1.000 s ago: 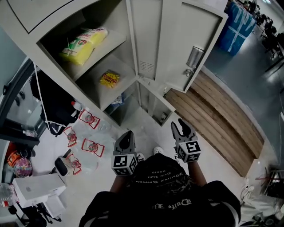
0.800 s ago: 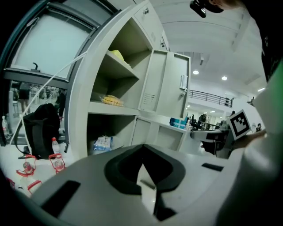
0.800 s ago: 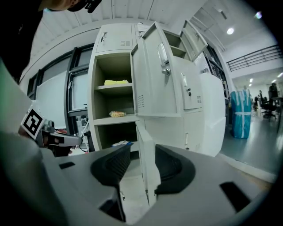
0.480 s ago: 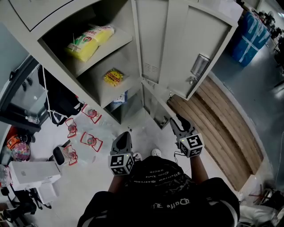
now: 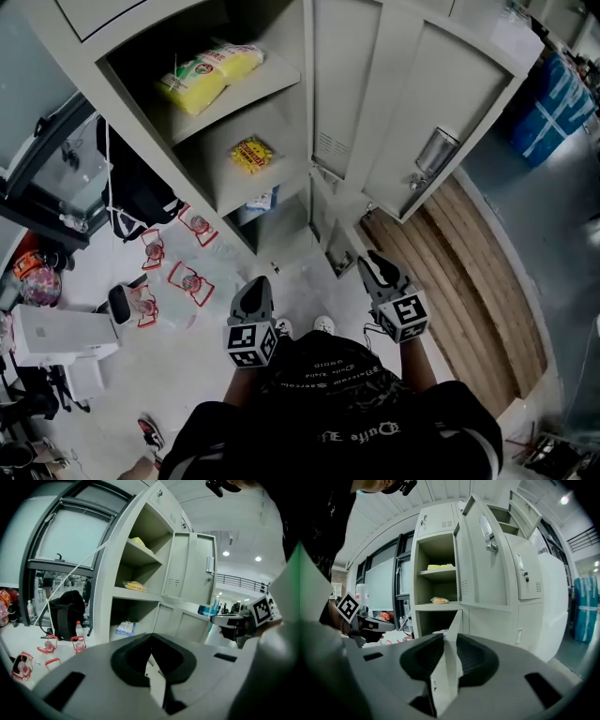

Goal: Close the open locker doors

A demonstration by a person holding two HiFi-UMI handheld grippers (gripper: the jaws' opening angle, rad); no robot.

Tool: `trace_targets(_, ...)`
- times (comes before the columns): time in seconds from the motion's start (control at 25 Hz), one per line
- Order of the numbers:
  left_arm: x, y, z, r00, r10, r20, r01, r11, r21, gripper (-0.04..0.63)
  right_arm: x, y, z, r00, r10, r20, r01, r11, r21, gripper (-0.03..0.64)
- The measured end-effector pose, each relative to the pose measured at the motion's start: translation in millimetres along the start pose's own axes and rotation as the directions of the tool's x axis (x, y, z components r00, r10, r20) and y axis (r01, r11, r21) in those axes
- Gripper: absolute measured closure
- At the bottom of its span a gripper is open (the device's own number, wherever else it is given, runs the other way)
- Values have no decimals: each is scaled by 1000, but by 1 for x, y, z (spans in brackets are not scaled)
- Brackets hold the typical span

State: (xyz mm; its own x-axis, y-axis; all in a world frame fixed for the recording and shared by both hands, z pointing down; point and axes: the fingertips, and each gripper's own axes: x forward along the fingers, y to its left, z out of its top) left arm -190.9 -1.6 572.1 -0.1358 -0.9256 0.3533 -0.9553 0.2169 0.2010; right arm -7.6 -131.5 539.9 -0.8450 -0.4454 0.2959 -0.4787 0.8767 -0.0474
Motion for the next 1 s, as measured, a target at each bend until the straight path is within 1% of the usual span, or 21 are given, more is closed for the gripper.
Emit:
trace_targets(0.12,-5,-1,-5,1000,18,-6,-18,1000,-2,588,0,13,0,996,84,-14,-84,996,-26,526)
trace_targets(0.24,-10,2,-9,998,56,-3,-56,998,-4,588,5,30,0,986,162,-28,-163,984,-65,526)
trace_targets(0.32,-13,4,-11,996,93,4,-93,996,0,588,8,39,0,978,203,-40,-205,975,-79,526)
trace_targets(0.4,-17,9,-10,991,135,8,-135,991,15,588,11,48,0,970,239,-39,-242,966,-89,542)
trace_targets(0.48,-22,13,-10,987,157,11,-157,987,9,588,14,56,0,963,267,-36,-269,958,-100,545)
trace_targets(0.64,-27,22,-10,982,190,25,-189,982,-31,588,23,71,6,953,302,-17,-302,946,-117,545)
trace_targets(0.76,-28,26,-10,978,205,29,-205,979,-10,588,28,80,7,953,303,-7,-301,943,-140,545)
trace_targets(0.88,-31,31,-7,978,205,39,-205,979,-7,588,34,89,6,959,282,-10,-282,954,-99,545)
trace_targets(1.0,-34,41,-7,976,214,38,-214,977,-10,588,42,98,4,960,279,-15,-279,954,-106,545)
